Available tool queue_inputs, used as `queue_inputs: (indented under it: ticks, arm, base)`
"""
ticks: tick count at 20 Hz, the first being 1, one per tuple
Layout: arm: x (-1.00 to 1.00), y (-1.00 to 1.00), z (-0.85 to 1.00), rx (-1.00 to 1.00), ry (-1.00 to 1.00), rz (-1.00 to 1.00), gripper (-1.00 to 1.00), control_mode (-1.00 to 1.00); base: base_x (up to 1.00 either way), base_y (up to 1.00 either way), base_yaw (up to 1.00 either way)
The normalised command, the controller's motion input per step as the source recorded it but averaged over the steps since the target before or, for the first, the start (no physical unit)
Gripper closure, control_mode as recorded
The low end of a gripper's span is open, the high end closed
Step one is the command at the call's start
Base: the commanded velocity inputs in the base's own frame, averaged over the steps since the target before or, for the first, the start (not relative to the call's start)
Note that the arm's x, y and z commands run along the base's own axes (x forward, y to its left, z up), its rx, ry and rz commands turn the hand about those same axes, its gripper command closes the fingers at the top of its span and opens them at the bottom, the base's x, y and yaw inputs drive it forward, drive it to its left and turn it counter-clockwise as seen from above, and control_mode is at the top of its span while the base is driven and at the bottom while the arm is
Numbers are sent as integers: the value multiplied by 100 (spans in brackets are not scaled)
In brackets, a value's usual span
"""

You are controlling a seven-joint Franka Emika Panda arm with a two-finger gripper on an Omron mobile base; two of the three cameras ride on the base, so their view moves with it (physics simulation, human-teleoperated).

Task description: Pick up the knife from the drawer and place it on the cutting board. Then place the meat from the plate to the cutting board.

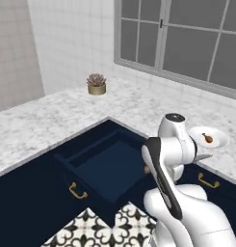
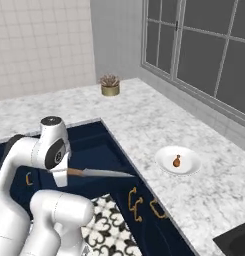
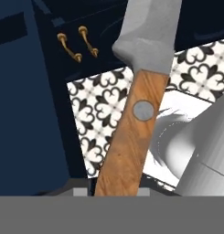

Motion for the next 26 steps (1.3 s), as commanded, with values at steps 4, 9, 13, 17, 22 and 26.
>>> queue_inputs:
  ticks: [4, 9, 13, 17, 22, 26]
  arm:
    - [0, 0, 0, 0, 0, 0, 100, 100]
    - [0, 0, 0, 0, 0, 0, 100, 100]
    - [0, 0, 0, 0, 0, 0, 100, 100]
    - [0, 0, 0, 0, 0, 0, 100, 100]
    - [0, 0, 0, 0, 0, 0, 100, 100]
    - [0, 0, 0, 0, 0, 0, 100, 100]
  base:
    - [0, 0, 61]
    - [0, 0, 62]
    - [0, 0, 62]
    - [0, -3, 57]
    - [-47, -32, 31]
    - [-86, -25, 20]
